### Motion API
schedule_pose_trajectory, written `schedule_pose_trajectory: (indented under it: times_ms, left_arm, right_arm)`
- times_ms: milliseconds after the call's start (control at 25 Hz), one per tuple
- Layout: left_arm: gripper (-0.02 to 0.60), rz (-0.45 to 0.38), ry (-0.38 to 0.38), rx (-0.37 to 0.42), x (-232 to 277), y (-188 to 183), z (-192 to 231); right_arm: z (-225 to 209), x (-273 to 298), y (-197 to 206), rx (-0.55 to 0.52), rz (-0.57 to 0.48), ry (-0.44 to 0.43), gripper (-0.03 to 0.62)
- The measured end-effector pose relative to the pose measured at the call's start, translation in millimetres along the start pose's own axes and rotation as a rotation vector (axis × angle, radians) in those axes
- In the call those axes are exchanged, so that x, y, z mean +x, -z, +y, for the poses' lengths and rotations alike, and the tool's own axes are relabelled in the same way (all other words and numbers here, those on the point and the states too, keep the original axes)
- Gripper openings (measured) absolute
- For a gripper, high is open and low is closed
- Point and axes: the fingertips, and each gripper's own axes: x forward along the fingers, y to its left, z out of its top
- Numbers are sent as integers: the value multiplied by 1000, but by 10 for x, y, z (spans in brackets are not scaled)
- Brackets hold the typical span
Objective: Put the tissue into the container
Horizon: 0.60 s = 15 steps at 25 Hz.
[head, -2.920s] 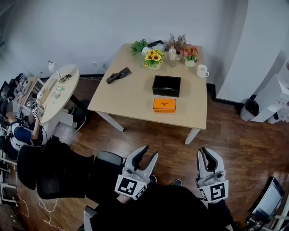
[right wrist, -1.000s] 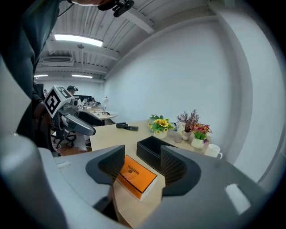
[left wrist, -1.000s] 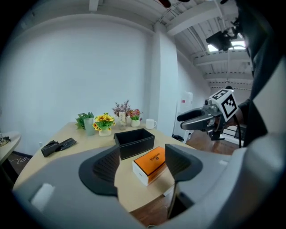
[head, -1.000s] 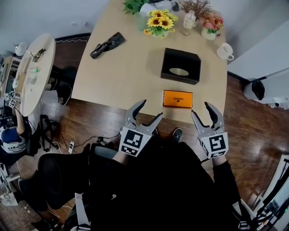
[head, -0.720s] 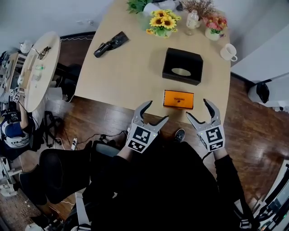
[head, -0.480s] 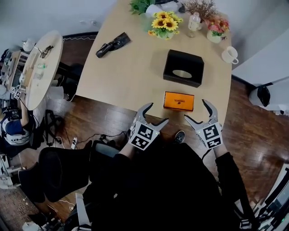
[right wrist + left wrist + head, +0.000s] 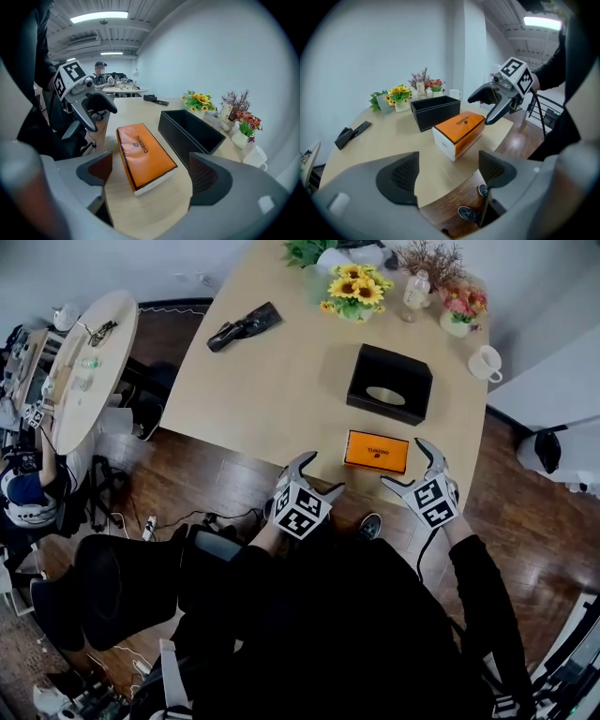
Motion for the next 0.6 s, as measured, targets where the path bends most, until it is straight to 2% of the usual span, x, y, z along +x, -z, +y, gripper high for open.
schedule_pose_trajectory:
  times_ms: [320, 600]
  left_arm:
    - [383, 42, 39, 65, 229, 19, -26]
    - [383, 55, 63, 79, 278, 51, -79]
  right_arm:
    - [-19, 325, 221, -93, 128, -77, 551]
    - [20, 448, 271, -125, 163, -126, 552]
